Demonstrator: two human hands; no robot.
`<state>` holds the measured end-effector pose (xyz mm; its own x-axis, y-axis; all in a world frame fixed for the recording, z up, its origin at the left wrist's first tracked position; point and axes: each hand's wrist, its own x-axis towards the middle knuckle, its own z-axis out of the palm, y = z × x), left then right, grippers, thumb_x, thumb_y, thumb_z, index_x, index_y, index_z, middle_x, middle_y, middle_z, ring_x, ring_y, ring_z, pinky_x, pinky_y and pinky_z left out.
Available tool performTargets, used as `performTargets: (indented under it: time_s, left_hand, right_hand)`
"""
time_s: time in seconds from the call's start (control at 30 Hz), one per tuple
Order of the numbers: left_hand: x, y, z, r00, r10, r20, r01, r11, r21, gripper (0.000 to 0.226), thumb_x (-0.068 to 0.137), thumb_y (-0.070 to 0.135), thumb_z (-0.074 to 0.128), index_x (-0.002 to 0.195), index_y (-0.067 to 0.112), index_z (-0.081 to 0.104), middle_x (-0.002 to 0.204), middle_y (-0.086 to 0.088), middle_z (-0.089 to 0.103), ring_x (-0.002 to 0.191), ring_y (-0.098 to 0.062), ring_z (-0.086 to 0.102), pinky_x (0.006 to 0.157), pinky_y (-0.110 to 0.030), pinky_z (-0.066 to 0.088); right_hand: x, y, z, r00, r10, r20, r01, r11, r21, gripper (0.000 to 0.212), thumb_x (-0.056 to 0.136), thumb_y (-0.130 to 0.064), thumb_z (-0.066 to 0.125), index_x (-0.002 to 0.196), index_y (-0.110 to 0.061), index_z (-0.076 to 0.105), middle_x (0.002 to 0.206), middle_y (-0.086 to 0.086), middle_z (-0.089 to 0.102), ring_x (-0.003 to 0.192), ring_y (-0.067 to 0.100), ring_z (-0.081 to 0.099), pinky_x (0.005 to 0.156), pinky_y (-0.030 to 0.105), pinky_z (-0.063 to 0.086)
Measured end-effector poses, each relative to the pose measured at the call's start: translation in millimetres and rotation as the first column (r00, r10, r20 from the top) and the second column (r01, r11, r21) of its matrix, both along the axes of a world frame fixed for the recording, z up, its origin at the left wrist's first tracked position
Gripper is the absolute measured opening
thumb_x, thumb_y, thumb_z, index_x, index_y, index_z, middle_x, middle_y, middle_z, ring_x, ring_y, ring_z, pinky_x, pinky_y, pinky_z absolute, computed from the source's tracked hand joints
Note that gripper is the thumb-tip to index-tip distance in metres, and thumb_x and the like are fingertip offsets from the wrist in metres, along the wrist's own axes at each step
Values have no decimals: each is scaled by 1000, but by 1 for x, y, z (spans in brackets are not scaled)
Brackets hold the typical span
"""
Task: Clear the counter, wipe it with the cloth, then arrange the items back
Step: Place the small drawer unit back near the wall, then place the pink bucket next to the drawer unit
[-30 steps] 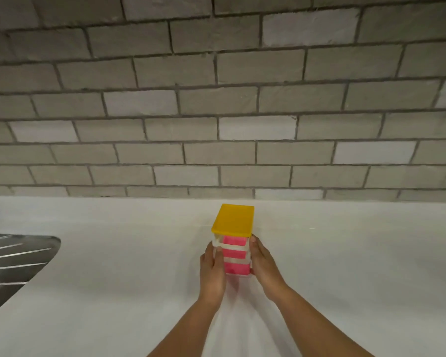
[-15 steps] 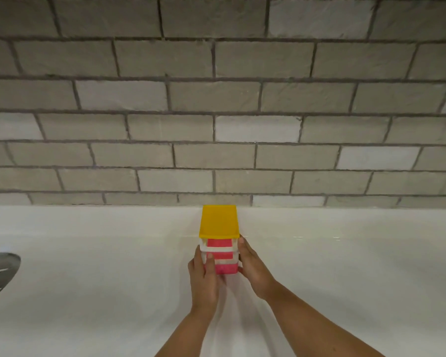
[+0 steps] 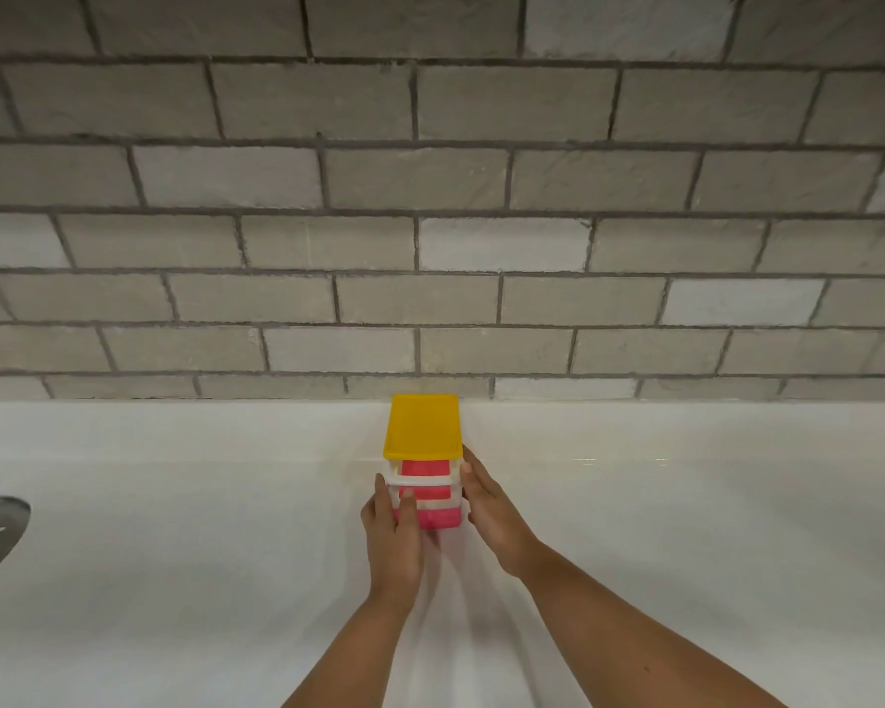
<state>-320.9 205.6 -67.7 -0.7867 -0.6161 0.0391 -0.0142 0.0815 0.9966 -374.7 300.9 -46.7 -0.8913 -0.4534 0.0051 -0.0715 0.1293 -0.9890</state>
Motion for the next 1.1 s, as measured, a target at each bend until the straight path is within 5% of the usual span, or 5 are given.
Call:
performTargets:
  time_s: [0.13,0.43,0.67,1.1]
  left_hand:
    - [6,7,7,972,233,3,-233,971,-49,44,97,19,43,140,10,35,139,-14,36,125,-32,43,100,-41,40]
    - [20,57,32,941,304,-150,-324,936,-140,21,85,-4,52,105,0,53,106,-12,52,102,-32,49,90,-44,43]
    - [25,121,51,970,146,-197,-182,967,-177,24,86,-3,52,108,5,52,103,-7,49,98,-27,50,81,-32,42]
    - [56,318,71,959,-237,-158,204,959,-199,25,92,8,46,114,19,50,111,9,41,109,-20,46,86,-25,37]
  right_hand:
    - [1,13,6,995,-99,2,99,990,96,47,101,-34,30,147,-28,23,152,0,30,136,18,35,113,37,30]
    - [20,66,29,964,-234,-126,259,933,251,43,97,-28,46,139,-22,40,122,7,52,103,14,48,88,23,36]
    - [42,135,50,934,-319,-160,353,888,295,38,95,-25,50,132,-18,48,98,1,54,84,17,54,74,25,44]
    - [106,332,75,855,-459,-242,519,778,356,34,94,-25,50,127,-17,52,87,0,56,85,19,59,68,22,46]
